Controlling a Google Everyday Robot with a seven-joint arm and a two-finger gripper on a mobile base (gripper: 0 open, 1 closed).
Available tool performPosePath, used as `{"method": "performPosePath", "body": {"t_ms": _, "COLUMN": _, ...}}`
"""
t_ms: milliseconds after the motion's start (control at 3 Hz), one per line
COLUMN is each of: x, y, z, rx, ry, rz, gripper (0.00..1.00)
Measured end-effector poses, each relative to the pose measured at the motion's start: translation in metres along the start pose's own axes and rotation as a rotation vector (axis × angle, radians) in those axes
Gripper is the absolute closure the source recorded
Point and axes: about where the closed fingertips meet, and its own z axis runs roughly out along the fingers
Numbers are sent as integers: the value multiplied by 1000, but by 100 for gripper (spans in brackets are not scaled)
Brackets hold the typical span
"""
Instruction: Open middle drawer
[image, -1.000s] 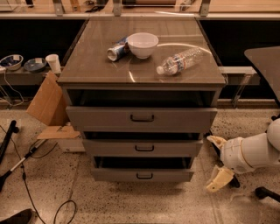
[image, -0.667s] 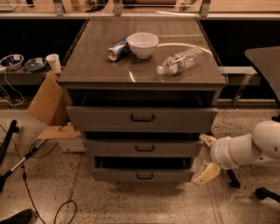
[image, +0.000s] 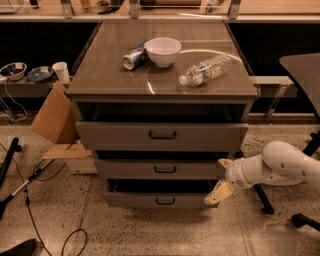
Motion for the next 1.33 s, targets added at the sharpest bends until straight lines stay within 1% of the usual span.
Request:
{"method": "performPosePath", "body": {"t_ms": 333, "x": 16, "y": -18, "z": 18, "rx": 11, "ry": 11, "rz": 77, "gripper": 0}}
{"method": "performPosePath", "body": {"t_ms": 667, "x": 35, "y": -39, "z": 23, "rx": 51, "ry": 12, "rz": 165, "gripper": 0}}
{"method": "performPosePath", "body": {"t_ms": 1333, "x": 60, "y": -83, "z": 17, "rx": 142, "ry": -3, "rz": 272, "gripper": 0}}
